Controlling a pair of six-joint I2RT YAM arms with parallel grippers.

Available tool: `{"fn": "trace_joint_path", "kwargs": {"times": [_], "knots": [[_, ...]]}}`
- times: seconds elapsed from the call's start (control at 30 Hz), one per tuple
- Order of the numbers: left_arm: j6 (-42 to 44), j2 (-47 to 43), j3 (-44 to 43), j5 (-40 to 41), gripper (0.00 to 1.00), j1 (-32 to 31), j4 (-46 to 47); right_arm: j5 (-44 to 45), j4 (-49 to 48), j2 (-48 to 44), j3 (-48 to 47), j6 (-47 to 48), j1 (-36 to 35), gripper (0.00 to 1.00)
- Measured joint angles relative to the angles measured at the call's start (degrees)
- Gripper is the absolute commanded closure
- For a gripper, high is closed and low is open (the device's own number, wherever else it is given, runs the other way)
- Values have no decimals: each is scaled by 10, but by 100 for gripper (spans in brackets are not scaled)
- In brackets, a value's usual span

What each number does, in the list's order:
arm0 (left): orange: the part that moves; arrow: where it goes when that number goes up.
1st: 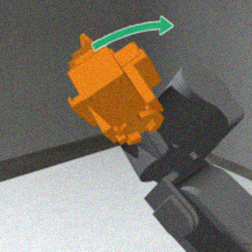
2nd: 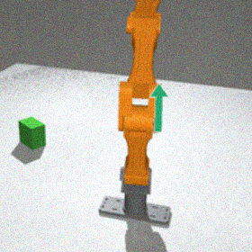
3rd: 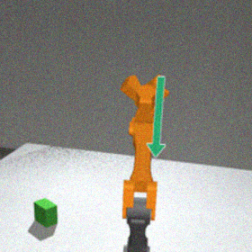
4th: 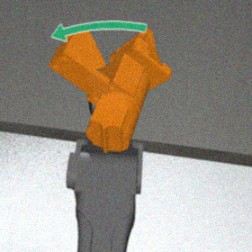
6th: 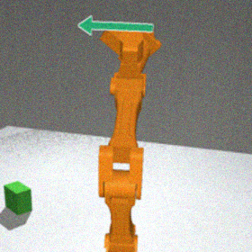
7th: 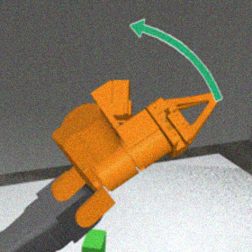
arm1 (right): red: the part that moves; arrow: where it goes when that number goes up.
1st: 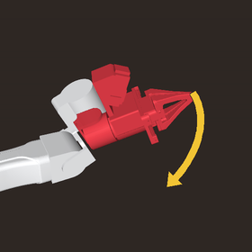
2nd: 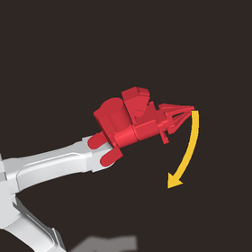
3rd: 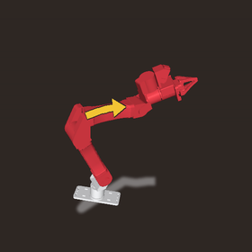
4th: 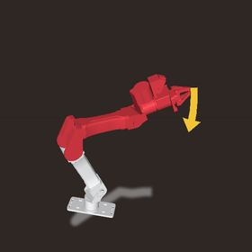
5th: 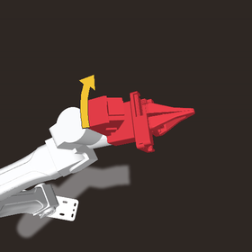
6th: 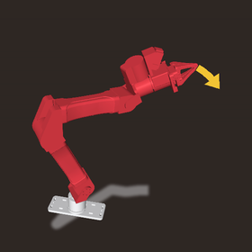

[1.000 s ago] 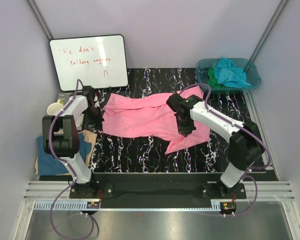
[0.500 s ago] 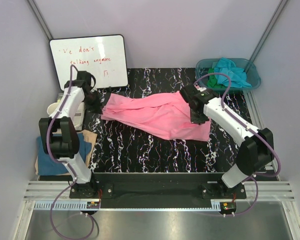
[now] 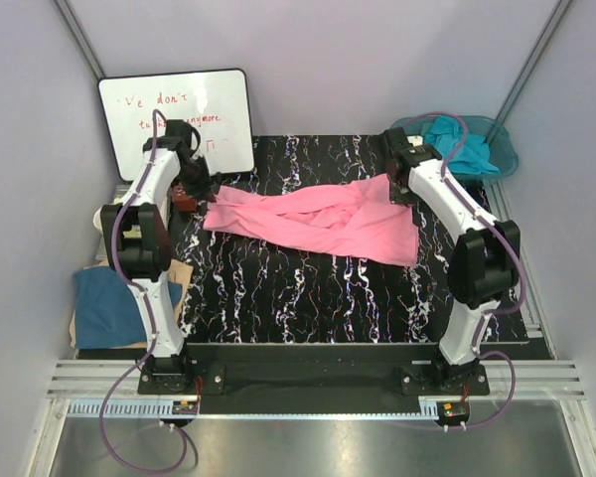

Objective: Fold and stack the t-shirts
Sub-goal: Fold the tshirt

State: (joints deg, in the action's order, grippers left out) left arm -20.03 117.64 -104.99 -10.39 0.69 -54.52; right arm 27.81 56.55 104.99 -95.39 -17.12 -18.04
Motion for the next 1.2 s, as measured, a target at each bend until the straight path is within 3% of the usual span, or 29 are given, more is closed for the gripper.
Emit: {"fn": "trace_joint_path", "kwargs": {"times": [0.37,0.9,0.93,0.97,1.0,1.03,1.07,1.1,1.13,1.17,1.2], "knots": [[-4,111,-101,5,100,-1,-31,2,-19,101,-95,28,31,100],[-8,134,-137,21,100,4,-50,32,-61,134,-167,52,41,100],[-10,137,-141,21,90,5,-52,32,-62,142,-173,52,42,100],[-10,142,-146,21,72,5,-54,32,-62,152,-181,53,43,100],[-9,146,-152,21,33,5,-55,32,-63,162,-189,54,45,100],[-10,153,-161,21,20,5,-57,31,-64,173,-196,55,47,100],[-10,159,-169,21,9,6,-57,31,-64,184,-203,57,50,100],[-16,165,-175,20,1,6,-57,31,-64,198,-212,58,53,94],[-12,168,-176,20,1,7,-57,31,-64,208,-217,60,55,84],[-13,168,-176,19,1,8,-60,31,-65,217,-222,60,57,64],[-14,169,-176,18,1,8,-63,31,-64,228,-228,61,59,52]]}}
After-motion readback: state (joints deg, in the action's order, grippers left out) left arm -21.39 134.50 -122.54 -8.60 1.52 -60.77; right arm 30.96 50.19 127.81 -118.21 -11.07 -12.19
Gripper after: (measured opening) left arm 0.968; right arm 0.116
